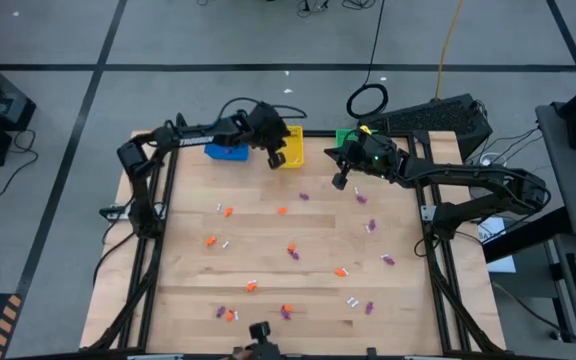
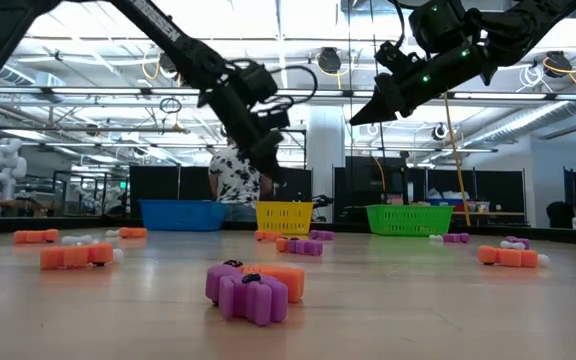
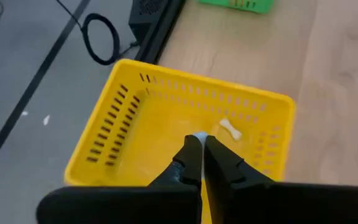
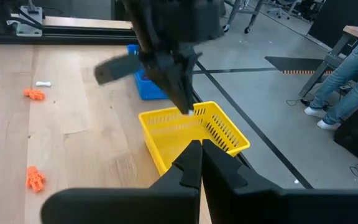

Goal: Sort Halloween decoration
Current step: Put the white bone toy into the yellow bin, then put the violet skeleton toy into the blue bin

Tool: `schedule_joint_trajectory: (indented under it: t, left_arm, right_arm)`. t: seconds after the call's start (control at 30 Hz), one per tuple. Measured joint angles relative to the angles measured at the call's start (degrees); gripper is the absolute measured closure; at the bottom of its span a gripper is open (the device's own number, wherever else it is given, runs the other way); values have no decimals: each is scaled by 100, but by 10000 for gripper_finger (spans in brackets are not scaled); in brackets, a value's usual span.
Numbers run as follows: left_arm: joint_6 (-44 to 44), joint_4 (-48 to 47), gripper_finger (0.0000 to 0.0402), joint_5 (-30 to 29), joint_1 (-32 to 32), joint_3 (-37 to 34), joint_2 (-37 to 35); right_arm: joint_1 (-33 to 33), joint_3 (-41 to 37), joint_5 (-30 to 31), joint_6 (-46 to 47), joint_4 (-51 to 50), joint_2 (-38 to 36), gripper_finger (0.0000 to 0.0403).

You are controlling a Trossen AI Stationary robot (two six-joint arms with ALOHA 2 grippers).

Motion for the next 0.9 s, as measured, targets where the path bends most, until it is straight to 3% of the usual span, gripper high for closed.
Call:
schedule_joint_trajectory:
  t: [0.33, 0.47, 0.73, 0.9]
  left_arm:
    - [-2, 142, 401, 193, 59, -8, 555]
    - [-2, 233, 391, 204, 59, -1, 527]
    - [-72, 231, 328, 170, 40, -4, 506]
    - [-61, 256, 342, 111, -83, -4, 191]
  right_arm:
    - [0, 0, -2, 17, 0, 0, 403]
    - [0, 0, -2, 20, -2, 0, 403]
    - [0, 0, -2, 44, -57, 0, 403]
    - [0, 0, -2, 36, -69, 2, 403]
